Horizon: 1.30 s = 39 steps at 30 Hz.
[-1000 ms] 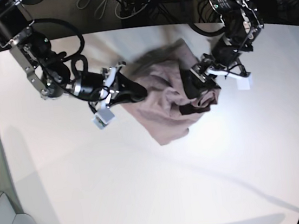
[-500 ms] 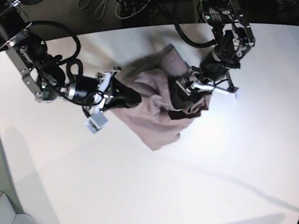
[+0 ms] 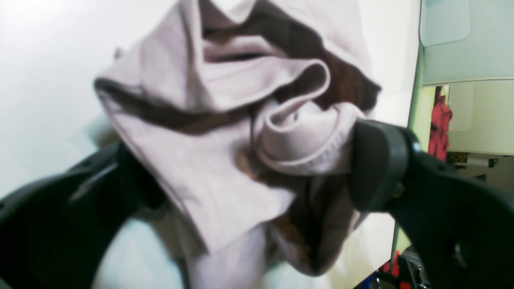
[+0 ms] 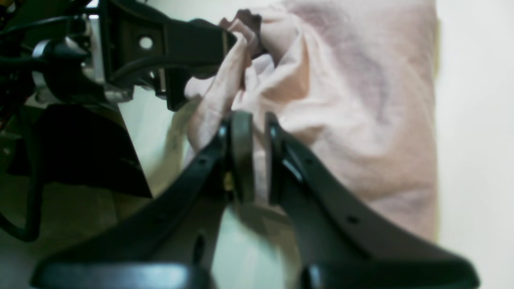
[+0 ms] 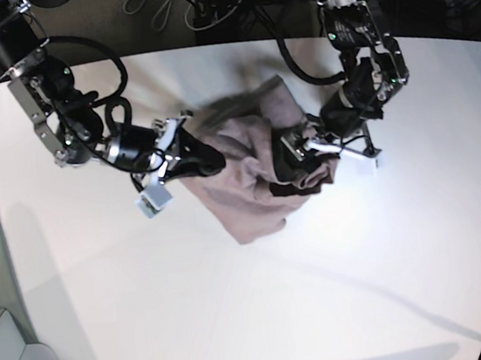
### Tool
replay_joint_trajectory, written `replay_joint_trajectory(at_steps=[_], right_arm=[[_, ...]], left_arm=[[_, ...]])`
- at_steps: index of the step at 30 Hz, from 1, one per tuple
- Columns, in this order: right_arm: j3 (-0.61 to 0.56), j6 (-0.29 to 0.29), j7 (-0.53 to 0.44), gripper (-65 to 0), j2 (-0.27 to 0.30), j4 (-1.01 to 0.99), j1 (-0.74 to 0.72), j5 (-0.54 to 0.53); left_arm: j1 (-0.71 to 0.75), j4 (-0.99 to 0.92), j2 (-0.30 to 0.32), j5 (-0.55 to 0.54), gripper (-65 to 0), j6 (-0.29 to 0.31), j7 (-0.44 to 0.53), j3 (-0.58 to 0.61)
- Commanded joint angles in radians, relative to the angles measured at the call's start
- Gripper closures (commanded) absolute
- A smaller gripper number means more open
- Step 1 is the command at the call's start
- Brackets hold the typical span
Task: Layout the t-shirt on the table in an organized manner, then fold the t-shirt properly
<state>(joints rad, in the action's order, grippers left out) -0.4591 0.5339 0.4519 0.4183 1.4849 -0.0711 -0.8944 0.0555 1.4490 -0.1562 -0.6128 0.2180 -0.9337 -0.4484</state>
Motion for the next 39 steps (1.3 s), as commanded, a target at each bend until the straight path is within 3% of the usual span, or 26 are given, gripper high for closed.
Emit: replay_joint_trajectory(at_steps=[1, 6, 7, 8, 11, 18, 22, 30, 34, 39], right_arm=[[0.007, 0.012, -0.026, -4.7, 0.007, 0.013, -0.017, -0.021], [0.007, 0.012, -0.025, -4.7, 0.007, 0.013, -0.017, -0.021], [0.007, 0.012, -0.025, -4.7, 0.007, 0.013, -0.017, -0.021], [0.007, 0.012, -0.025, -4.7, 0.007, 0.013, -0.017, -0.021], [0.024, 0.012, -0.023, -4.7, 0.007, 0.016, -0.011, -0.021], [0.043, 0.012, -0.023, -4.7, 0.009, 0.018, -0.008, -0.021], [0.098, 0.013, -0.023, -4.7, 0.011, 0.024, 0.032, -0.021], [0.372, 0.013, -0.023, -4.7, 0.009, 0.035, 0.133, -0.021], [0.475, 0.015, -0.023, -4.7, 0.007, 0.035, 0.182, -0.021], [0.561, 0.078, -0.023, -4.7, 0.007, 0.049, 0.248, -0.021]], left_arm=[[0.022, -0.011, -0.001, 0.089, -63.4, -0.041, -0.061, 0.0], [0.02, -0.011, -0.001, 0.09, -12.5, -0.041, -0.063, -0.003], [0.017, -0.017, -0.001, 0.09, -3.8, -0.041, -0.064, 0.001], [0.011, -0.021, -0.001, 0.092, 0.0, -0.041, -0.064, 0.004], [-0.003, -0.018, 0.027, 0.121, -5.2, -0.041, -0.069, 0.043], [-0.041, -0.009, 0.102, 0.244, -5.3, -0.041, -0.069, 0.176], [-0.088, -0.009, 0.189, 0.321, -5.3, -0.041, -0.069, 0.362], [-0.282, -0.02, 0.352, 0.538, -5.3, -0.032, -0.061, 0.768], [-0.394, -0.024, 0.36, 0.67, -5.3, -0.029, -0.06, 0.952], [-0.53, -0.083, 0.332, 0.758, -5.3, -0.027, -0.012, 1.195]])
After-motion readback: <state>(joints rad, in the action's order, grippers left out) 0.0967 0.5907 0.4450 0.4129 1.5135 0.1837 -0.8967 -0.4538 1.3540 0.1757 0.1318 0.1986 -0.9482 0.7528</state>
